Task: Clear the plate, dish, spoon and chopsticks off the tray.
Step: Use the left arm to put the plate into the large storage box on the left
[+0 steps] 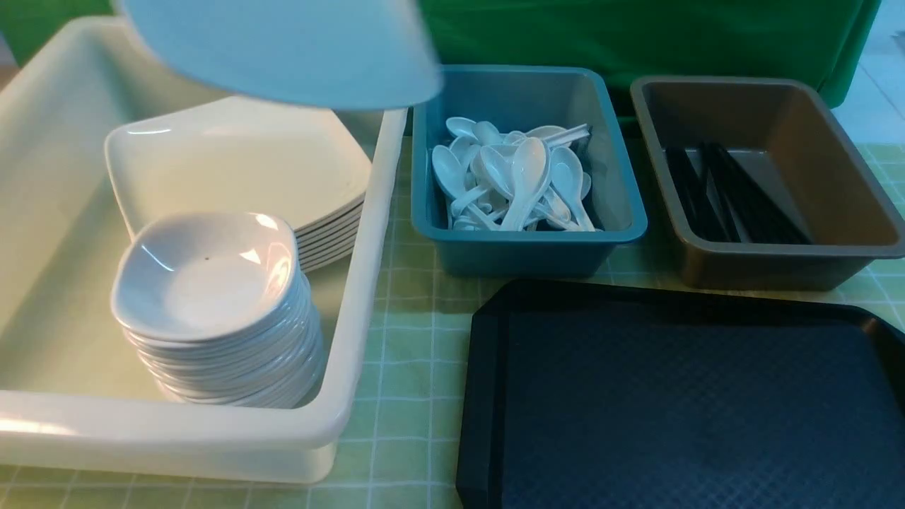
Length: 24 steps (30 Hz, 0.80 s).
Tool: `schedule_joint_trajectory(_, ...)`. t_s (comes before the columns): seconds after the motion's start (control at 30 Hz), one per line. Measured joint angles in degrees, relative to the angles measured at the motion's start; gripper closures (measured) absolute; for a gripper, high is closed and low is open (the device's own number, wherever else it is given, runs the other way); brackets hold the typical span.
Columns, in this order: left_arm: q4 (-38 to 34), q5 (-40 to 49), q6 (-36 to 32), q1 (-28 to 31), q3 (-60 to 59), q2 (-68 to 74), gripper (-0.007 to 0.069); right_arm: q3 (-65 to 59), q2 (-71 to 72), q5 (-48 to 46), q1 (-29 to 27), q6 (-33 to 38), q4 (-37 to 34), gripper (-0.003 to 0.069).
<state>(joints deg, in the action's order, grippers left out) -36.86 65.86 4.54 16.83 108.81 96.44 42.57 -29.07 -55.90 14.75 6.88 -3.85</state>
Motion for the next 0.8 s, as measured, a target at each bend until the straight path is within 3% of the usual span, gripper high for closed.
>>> schedule_joint_trajectory(0.13, 0.3, -0.5, -0.6, 3.2, 0.0, 3.7, 0.0614, 0.0, 0.0, 1.2, 0.0, 0.0, 0.0, 0.0495)
schedule_joint_trajectory(0.8, -0.1, -4.8, -5.3, 3.6, 0.0, 20.6, 0.0614, 0.0, 0.0, 2.5, 0.0, -0.1, 0.0, 0.0471)
